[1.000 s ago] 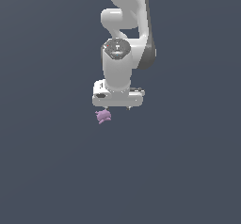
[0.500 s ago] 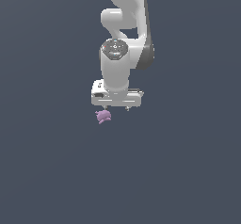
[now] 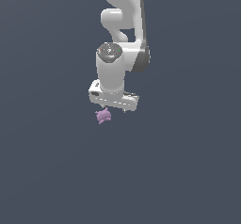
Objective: Pick up the object and move it to a goal position.
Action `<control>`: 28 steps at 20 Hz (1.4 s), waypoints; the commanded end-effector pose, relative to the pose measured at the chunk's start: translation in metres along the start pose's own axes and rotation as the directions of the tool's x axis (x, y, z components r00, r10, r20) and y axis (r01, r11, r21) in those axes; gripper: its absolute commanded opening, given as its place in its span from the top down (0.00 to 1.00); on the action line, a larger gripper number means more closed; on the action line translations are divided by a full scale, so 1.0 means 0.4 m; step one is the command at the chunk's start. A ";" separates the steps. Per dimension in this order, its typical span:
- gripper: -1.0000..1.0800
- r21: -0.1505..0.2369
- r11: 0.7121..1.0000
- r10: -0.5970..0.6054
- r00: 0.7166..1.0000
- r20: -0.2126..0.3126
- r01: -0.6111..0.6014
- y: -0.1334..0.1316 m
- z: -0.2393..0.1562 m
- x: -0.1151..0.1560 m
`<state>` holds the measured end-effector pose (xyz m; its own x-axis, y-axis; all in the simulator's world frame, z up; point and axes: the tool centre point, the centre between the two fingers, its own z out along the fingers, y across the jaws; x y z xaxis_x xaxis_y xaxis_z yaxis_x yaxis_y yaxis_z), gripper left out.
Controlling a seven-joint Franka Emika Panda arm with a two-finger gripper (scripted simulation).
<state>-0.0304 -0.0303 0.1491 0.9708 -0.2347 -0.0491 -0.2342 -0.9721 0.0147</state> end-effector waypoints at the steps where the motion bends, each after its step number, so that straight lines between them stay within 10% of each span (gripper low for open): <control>1: 0.04 0.004 0.997 0.075 0.997 -0.003 -0.075 0.013 0.012 -0.002; 10: 0.04 0.019 0.930 0.367 0.930 -0.011 -0.367 0.068 0.059 -0.011; 28: 0.04 0.045 0.660 0.751 0.660 -0.019 -0.750 0.162 0.125 -0.033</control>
<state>-0.0600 -0.0887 0.1020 0.4870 -0.8734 -0.0040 -0.8734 -0.4870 0.0028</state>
